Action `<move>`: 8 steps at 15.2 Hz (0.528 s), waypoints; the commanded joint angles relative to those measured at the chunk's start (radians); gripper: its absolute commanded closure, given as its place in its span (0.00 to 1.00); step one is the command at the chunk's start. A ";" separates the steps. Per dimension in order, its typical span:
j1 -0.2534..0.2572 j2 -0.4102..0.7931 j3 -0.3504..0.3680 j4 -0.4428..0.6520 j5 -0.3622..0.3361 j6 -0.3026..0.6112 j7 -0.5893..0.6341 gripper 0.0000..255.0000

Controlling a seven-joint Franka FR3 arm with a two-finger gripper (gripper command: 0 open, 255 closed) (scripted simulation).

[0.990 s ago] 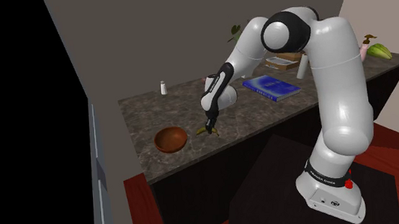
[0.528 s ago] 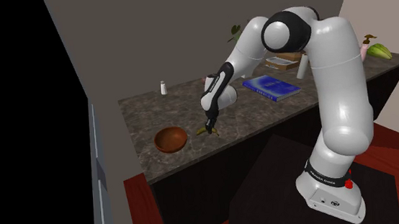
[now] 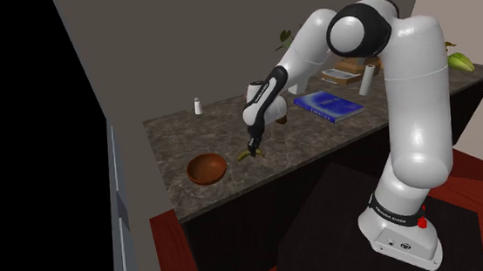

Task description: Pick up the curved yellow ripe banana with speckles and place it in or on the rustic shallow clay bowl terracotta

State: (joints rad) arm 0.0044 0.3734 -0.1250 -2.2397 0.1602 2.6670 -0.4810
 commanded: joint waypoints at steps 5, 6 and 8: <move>0.010 -0.077 -0.017 -0.006 -0.026 -0.070 0.018 1.00; 0.011 -0.088 -0.019 -0.006 -0.030 -0.082 0.021 1.00; 0.014 -0.110 -0.023 -0.004 -0.038 -0.105 0.027 1.00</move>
State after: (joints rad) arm 0.0167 0.2733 -0.1464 -2.2436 0.1254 2.5720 -0.4567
